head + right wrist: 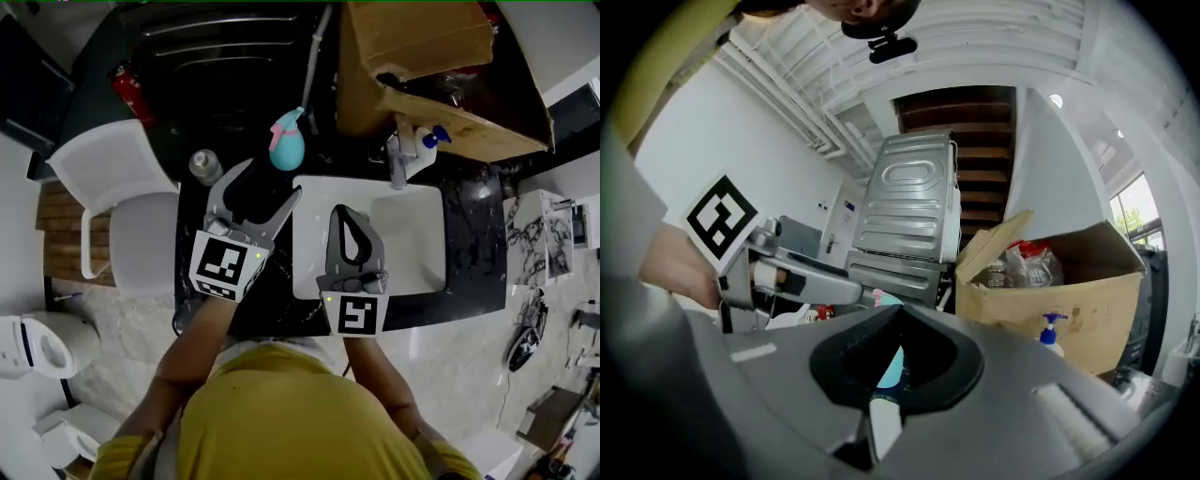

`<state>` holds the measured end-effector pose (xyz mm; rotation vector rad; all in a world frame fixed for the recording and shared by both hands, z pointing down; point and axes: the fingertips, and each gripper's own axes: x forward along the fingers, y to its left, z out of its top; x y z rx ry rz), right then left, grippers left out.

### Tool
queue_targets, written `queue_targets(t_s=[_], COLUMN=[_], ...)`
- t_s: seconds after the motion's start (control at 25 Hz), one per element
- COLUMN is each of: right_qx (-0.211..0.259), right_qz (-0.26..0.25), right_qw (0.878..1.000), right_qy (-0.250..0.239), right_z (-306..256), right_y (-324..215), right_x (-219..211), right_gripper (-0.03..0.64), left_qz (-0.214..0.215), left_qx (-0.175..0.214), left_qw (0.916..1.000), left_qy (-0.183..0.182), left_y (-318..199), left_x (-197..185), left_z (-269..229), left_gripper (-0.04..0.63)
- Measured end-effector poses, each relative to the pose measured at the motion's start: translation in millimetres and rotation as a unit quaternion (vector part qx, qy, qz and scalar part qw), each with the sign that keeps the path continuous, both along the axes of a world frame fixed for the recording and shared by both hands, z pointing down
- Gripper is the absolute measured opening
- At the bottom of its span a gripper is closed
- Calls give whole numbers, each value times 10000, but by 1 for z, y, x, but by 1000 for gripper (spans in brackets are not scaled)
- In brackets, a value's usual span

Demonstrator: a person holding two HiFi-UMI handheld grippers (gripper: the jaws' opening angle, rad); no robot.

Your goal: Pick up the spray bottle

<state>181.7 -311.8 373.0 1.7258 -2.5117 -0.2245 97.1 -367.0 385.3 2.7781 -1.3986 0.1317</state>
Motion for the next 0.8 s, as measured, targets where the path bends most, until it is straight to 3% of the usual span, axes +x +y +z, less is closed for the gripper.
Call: queue_targets(t_s=[0.2, 0.48, 0.8], right_qx=[-30, -210, -442], right_qz=[-21, 29, 168], right_qw=[10000, 9997, 9989], right_qy=[25, 84, 15], right_z=[8, 31, 49], right_y=[-19, -44, -65], right_x=[-7, -8, -4], right_gripper=[0, 0, 0], left_qz=[-240, -56, 241], left_qx=[13, -462, -560], left_qw=[9996, 9985, 9969], left_qy=[-155, -270, -505], left_y=[-38, -84, -115], left_x=[-9, -7, 13], left_z=[17, 57, 89], left_gripper=[376, 413, 422])
